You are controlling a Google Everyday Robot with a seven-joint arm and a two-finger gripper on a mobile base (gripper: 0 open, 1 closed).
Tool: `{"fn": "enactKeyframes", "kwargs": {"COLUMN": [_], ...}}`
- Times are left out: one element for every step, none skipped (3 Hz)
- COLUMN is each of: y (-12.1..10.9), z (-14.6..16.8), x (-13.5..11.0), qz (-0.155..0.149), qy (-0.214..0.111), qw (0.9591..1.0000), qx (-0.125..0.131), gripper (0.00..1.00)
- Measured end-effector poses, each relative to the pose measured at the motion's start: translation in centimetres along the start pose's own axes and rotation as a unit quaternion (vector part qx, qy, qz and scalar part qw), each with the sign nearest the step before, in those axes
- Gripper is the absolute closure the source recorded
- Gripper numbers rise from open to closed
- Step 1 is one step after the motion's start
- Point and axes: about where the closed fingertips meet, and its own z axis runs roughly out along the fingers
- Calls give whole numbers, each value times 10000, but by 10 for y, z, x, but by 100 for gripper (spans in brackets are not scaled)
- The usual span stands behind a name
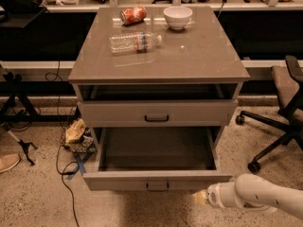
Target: Close middle drawer
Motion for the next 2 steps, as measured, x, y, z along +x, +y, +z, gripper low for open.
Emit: {"fn": "enactKeyframes", "kwargs": {"y": [-2,-12], "z": [4,23], "x": [-3,-33], "qz": [9,-110], "qy": [-69,-487], "qw": [10000,9986], "qx": [-47,-170], "gripper": [100,100]}}
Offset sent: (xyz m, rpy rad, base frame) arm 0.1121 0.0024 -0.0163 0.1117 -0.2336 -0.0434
